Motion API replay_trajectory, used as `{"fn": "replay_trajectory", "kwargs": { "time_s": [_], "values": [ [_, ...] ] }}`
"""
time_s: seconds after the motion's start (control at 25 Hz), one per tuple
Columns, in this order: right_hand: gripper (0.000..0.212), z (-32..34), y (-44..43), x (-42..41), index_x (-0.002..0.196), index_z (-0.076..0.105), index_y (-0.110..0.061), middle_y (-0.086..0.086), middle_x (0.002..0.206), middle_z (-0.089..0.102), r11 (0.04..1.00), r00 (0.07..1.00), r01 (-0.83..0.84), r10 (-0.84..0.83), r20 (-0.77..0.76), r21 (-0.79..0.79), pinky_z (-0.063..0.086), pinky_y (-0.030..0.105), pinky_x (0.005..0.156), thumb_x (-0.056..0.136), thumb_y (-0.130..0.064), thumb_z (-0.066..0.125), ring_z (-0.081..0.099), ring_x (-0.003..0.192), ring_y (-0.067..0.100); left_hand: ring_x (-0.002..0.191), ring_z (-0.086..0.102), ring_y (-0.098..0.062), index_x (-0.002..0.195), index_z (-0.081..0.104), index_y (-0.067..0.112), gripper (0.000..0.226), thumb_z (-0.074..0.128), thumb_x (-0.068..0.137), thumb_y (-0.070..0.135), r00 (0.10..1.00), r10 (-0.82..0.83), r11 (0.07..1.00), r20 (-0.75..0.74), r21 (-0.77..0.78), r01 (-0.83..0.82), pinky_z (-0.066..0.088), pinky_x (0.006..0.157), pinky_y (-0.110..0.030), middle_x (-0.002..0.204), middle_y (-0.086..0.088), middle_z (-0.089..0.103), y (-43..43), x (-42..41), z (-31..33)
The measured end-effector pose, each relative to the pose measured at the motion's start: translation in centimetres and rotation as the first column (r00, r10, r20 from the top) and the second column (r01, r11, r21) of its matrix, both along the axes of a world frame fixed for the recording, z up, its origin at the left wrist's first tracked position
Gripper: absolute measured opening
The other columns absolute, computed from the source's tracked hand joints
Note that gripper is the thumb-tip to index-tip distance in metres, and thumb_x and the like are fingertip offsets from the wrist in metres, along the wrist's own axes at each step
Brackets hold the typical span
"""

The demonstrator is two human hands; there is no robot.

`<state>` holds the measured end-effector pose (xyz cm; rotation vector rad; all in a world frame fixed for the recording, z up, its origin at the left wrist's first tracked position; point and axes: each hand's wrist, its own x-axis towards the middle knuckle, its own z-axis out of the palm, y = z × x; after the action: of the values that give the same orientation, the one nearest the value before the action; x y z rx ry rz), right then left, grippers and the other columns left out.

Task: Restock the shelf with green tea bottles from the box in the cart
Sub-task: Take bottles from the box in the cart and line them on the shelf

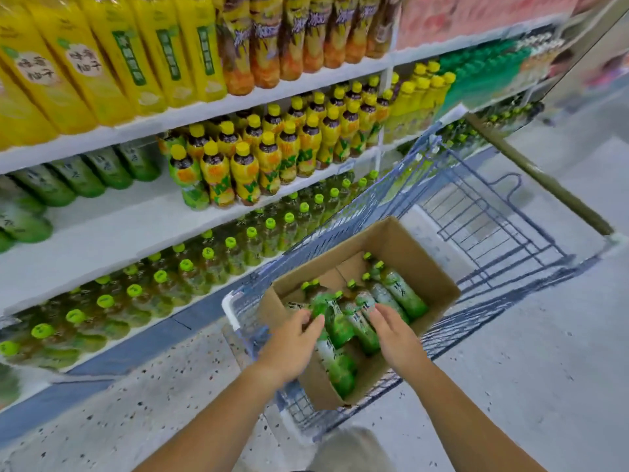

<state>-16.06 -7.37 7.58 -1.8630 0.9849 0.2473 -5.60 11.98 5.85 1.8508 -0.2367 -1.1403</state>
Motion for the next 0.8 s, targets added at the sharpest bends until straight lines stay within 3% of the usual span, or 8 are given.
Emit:
{"fn": "replay_trajectory", "kwargs": {
  "time_s": [0.2,0.28,0.36,0.6,0.68,0.76,0.8],
  "values": [
    [0.061,-5.1,-8.9,0.1,0.153,0.035,-0.021,-0.004,0.155,0.041,0.983,0.976,-0.174,0.179,-0.122,0.053,0.029,0.027,0.110,0.101,-0.053,0.041,0.038,0.138,0.009,0.113,0.055,0.001,0.155,0.030,0.028,0.080,0.036,0.090,0.074,0.996,0.085,0.990,0.000,0.112,-0.085,0.042,0.094,-0.022,0.157,0.006,0.038,-9.0,-1.6,-4.3],
    [0.064,-7.7,-11.4,0.3,0.154,0.033,-0.022,-0.004,0.156,0.038,0.969,0.952,-0.243,0.247,-0.181,0.046,0.028,0.034,0.116,0.100,-0.055,0.041,0.036,0.142,0.014,0.131,0.049,-0.012,0.155,0.029,0.028,0.082,0.035,0.088,0.076,0.994,0.110,0.982,-0.024,0.160,-0.104,0.041,0.107,-0.033,0.157,0.006,0.038,-11.5,-1.8,-7.0],
    [0.065,-10.6,-13.1,0.6,0.154,0.032,-0.021,-0.003,0.156,0.037,0.952,0.929,-0.304,0.305,-0.208,0.039,0.026,0.031,0.113,0.099,-0.056,0.040,0.034,0.142,0.014,0.139,0.042,-0.017,0.154,0.028,0.030,0.083,0.034,0.087,0.078,0.986,0.151,0.970,-0.070,0.204,-0.134,0.037,0.113,-0.042,0.158,0.006,0.037,-13.4,-1.9,-10.0],
    [0.061,-18.4,-17.4,2.0,0.153,0.034,-0.021,-0.003,0.154,0.040,0.921,0.895,-0.389,0.370,-0.251,-0.030,0.028,0.030,0.111,0.101,-0.052,0.041,0.036,0.141,0.014,0.140,0.041,-0.019,0.156,0.025,0.027,0.080,0.034,0.091,0.073,0.981,0.144,0.966,-0.130,0.235,-0.111,0.033,0.114,-0.041,0.156,0.003,0.040,-19.6,-1.7,-19.2],
    [0.059,-19.5,-19.7,2.6,0.152,0.035,-0.020,-0.001,0.153,0.042,0.907,0.886,-0.410,0.372,-0.278,-0.092,0.028,0.030,0.109,0.101,-0.051,0.040,0.037,0.140,0.016,0.116,0.057,-0.011,0.156,0.023,0.025,0.078,0.035,0.093,0.070,0.980,0.132,0.969,-0.150,0.227,-0.095,0.043,0.099,-0.036,0.130,0.008,0.057,-21.4,-1.6,-21.2],
    [0.056,-20.5,-22.5,3.5,0.148,0.040,-0.017,0.003,0.146,0.048,0.872,0.877,-0.443,0.374,-0.303,-0.207,0.032,0.035,0.109,0.101,-0.048,0.040,0.041,0.136,0.021,0.076,0.060,0.001,0.156,0.023,0.026,0.074,0.035,0.096,0.066,0.983,0.118,0.967,-0.139,0.241,-0.082,0.049,0.073,-0.028,0.088,0.014,0.056,-23.0,-1.4,-23.1],
    [0.053,-21.1,-24.0,4.1,0.144,0.044,-0.015,0.006,0.140,0.052,0.846,0.873,-0.459,0.372,-0.315,-0.273,0.035,0.038,0.108,0.101,-0.047,0.041,0.045,0.132,0.024,0.061,0.060,0.000,0.156,0.023,0.027,0.070,0.036,0.097,0.063,0.985,0.112,0.966,-0.135,0.245,-0.076,0.048,0.060,-0.024,0.078,0.012,0.054,-23.8,-1.3,-24.0]
  ]
}}
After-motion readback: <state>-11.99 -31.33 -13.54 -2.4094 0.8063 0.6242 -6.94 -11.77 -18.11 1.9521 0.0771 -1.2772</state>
